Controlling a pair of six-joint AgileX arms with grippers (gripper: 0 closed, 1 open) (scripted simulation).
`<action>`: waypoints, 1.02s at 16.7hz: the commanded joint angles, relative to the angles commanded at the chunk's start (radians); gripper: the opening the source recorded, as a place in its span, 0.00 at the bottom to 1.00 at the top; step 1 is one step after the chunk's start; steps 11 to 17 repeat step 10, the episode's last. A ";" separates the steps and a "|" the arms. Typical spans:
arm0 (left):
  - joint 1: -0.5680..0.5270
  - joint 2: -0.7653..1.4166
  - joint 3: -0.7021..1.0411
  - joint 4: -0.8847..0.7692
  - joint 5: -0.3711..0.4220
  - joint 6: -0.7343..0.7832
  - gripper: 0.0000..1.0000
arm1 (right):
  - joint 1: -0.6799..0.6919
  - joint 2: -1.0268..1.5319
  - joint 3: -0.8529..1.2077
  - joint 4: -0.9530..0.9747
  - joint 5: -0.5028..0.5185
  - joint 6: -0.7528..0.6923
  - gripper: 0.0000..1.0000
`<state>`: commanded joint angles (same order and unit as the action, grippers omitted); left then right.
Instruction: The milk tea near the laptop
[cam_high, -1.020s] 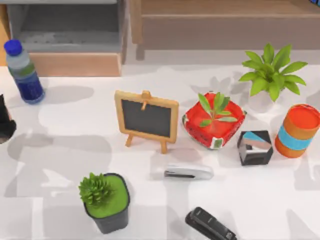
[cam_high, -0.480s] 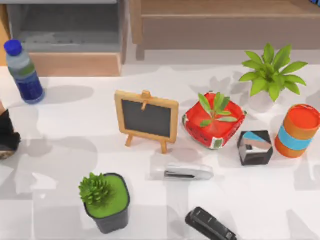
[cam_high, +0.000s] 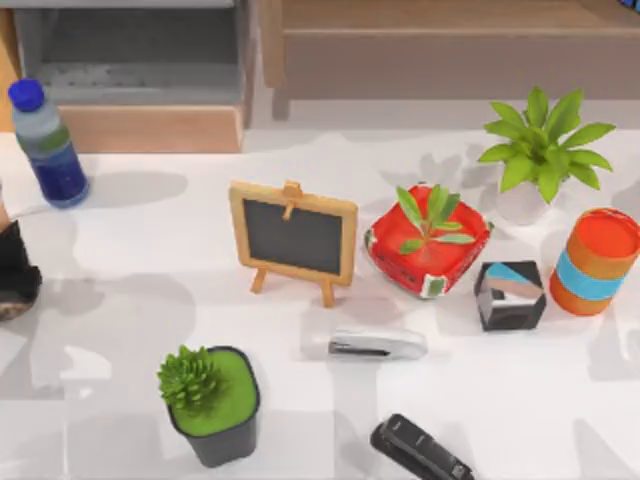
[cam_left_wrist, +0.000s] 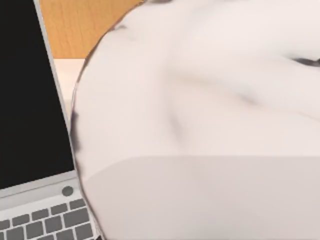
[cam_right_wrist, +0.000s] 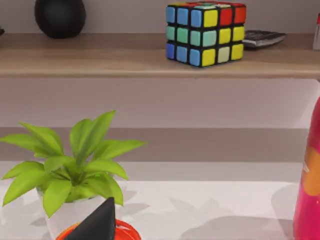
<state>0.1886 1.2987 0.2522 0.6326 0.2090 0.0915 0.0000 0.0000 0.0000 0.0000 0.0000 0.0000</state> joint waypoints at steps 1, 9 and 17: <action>0.000 0.000 0.000 0.000 0.000 0.000 0.75 | 0.000 0.000 0.000 0.000 0.000 0.000 1.00; 0.000 0.000 0.000 0.000 0.000 0.000 1.00 | 0.000 0.000 0.000 0.000 0.000 0.000 1.00; 0.000 0.000 0.000 0.000 0.000 0.000 1.00 | 0.000 0.000 0.000 0.000 0.000 0.000 1.00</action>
